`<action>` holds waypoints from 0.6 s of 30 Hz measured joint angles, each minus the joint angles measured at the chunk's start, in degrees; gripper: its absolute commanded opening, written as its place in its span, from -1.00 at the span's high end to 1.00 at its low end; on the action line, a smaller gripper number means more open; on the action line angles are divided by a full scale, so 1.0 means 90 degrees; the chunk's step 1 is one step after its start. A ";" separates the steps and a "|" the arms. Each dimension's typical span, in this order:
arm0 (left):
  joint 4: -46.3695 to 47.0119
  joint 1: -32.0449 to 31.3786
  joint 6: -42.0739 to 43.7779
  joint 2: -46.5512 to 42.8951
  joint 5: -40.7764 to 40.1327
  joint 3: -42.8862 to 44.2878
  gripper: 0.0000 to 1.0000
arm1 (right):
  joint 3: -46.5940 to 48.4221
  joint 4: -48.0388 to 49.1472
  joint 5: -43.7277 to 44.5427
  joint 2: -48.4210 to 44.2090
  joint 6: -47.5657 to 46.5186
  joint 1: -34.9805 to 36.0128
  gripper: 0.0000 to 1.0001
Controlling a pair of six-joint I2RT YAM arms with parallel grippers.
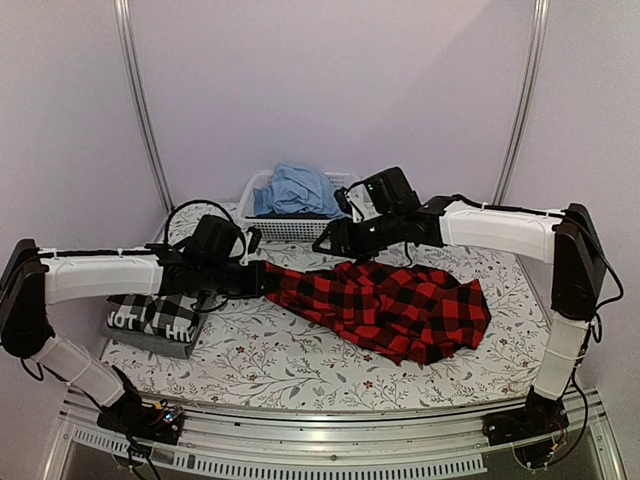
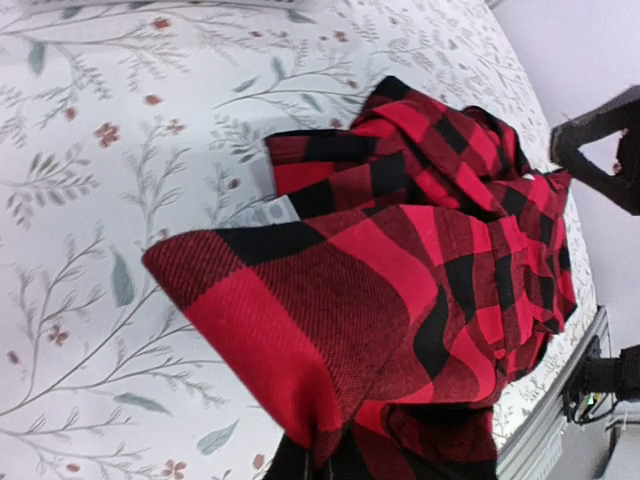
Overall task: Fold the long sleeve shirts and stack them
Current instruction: Flatten out the crumpled shirt at the center of the board.
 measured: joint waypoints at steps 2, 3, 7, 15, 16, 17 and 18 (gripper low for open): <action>-0.0221 0.0126 -0.0187 -0.0301 -0.0260 -0.0308 1.00 | -0.0233 -0.0253 0.0461 -0.0192 -0.0189 -0.0119 -0.30; -0.0350 0.0228 -0.0277 -0.0495 -0.0359 -0.0505 1.00 | -0.0379 -0.0454 0.0806 -0.0316 -0.0308 -0.0194 -0.33; -0.0748 0.0663 -0.0544 -0.0969 -0.0573 -0.0971 1.00 | -0.0906 -0.1030 0.1831 -0.0658 -0.0753 -0.0393 -0.35; -0.1095 0.0903 -0.0690 -0.1039 -0.0646 -0.1122 1.00 | -0.1472 -0.1549 0.2574 -0.0571 -0.1239 -0.0393 -0.42; -0.1117 0.0908 -0.0690 -0.1035 -0.0651 -0.1117 1.00 | -0.1467 -0.1537 0.2577 -0.0520 -0.1277 -0.0381 -0.42; -0.1137 0.0908 -0.0690 -0.1032 -0.0661 -0.1110 1.00 | -0.1464 -0.1535 0.2579 -0.0478 -0.1299 -0.0367 -0.42; -0.1151 0.0908 -0.0687 -0.1030 -0.0673 -0.1100 1.00 | -0.1455 -0.1532 0.2582 -0.0425 -0.1328 -0.0347 -0.42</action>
